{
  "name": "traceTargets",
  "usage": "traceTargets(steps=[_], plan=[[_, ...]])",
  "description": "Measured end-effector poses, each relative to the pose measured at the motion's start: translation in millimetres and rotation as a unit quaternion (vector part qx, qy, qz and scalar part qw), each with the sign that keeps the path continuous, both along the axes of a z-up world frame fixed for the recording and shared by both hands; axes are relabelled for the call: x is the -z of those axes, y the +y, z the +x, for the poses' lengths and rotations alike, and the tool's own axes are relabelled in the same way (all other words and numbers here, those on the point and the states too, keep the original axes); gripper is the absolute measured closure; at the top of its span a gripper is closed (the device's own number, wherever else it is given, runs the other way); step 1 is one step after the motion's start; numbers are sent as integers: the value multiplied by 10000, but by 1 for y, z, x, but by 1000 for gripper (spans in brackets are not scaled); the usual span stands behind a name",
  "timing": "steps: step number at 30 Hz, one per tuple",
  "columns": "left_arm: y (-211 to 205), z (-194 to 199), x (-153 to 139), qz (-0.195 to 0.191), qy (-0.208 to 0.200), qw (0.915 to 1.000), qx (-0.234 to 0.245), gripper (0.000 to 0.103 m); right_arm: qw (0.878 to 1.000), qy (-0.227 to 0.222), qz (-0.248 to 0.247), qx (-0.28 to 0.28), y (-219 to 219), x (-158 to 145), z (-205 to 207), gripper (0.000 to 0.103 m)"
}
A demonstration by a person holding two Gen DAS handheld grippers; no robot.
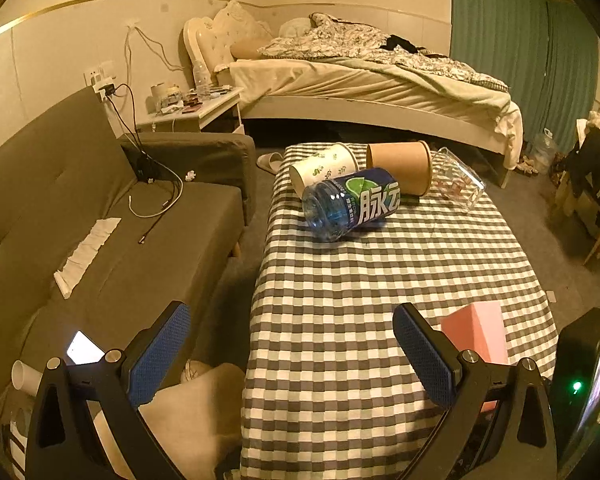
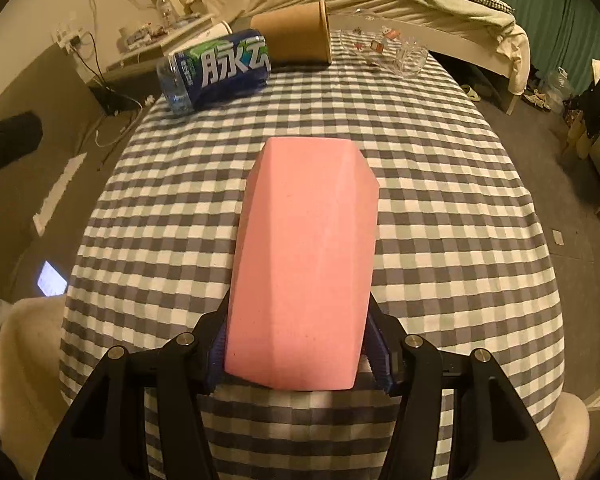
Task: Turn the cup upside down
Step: 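Grasp the pink cup with the left tool while the right tool releases it, then rotate the pink cup upright with the left tool and lower it to the table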
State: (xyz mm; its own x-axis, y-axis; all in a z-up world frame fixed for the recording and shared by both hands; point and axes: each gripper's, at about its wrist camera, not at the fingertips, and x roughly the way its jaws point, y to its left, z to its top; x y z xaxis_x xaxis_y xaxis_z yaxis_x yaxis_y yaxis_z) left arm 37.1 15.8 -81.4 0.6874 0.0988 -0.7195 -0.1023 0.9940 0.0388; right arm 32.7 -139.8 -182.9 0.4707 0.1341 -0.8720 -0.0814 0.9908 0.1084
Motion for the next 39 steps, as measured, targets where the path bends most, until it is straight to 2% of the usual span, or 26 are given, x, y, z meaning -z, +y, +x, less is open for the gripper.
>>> traceTargets(steps=[1, 2, 3, 4, 5, 9, 11, 14, 18, 20, 23, 27, 30, 31, 33, 34, 36, 37, 39], plan=[[0, -2, -1, 0, -18, 10000, -2, 0, 10000, -29, 71, 12, -3, -2, 0, 47], [-2, -3, -3, 11, -45, 10000, -1, 0, 9999, -25, 141, 19, -5, -5, 0, 42], [-3, -5, -5, 31, -76, 10000, 1, 0, 9998, -65, 208, 40, -7, -10, -1, 37], [-6, -7, -7, 65, -106, 9999, 2, 0, 9994, -211, 276, 77, -11, -19, -4, 26], [-7, -8, -9, 91, -127, 9999, 7, 0, 9989, -330, 313, 81, -14, -27, -7, 23], [-17, -13, -10, 118, -129, 9998, 24, 0, 9961, -819, 264, 196, -35, -64, -22, 21], [-27, -17, -6, 52, -84, 9999, 96, 0, 9928, -1128, 155, 384, -53, -80, -31, 15], [-50, -23, 3, -70, 9, 9994, 336, 0, 9882, -1379, -55, 662, -78, -92, -40, 15], [-87, -32, 25, -308, 294, 9958, 817, 0, 9847, -1434, -79, 992, -106, -89, -44, 15], [-104, -35, 38, -216, 452, 9935, 1021, 0, 9844, -1347, 45, 1134, -119, -83, -45, 15], [-118, -36, 54, -179, 623, 9917, 1114, 0, 9841, -1265, 114, 1241, -131, -74, -46, 15], [-128, -38, 72, -335, 865, 9886, 1186, 0, 9835, -1198, 163, 1343, -142, -65, -47, 15], [-139, -38, 80, -267, 905, 9876, 1253, 1, 9834, -1115, 225, 1411, -149, -58, -44, 15], [-142, -38, 82, -216, 870, 9884, 1228, 3, 9834, -1079, 272, 1432, -153, -55, -42, 15], [-143, -35, 84, -144, 766, 9904, 1143, 17, 9827, -1047, 356, 1486, -160, -53, -42, 15], [-142, -34, 85, -142, 756, 9907, 1127, 21, 9822, -1047, 391, 1513, -163, -53, -41, 15], [-140, -31, 87, -182, 756, 9906, 1122, 40, 9815, -1036, 421, 1553, -166, -51, -41, 15], [-139, -29, 87, -252, 779, 9896, 1181, 46, 9814, -1022, 432, 1570, -168, -50, -40, 15], [-139, -30, 86, -193, 792, 9887, 1254, 48, 9813, -979, 475, 1590, -170, -47, -37, 15]])
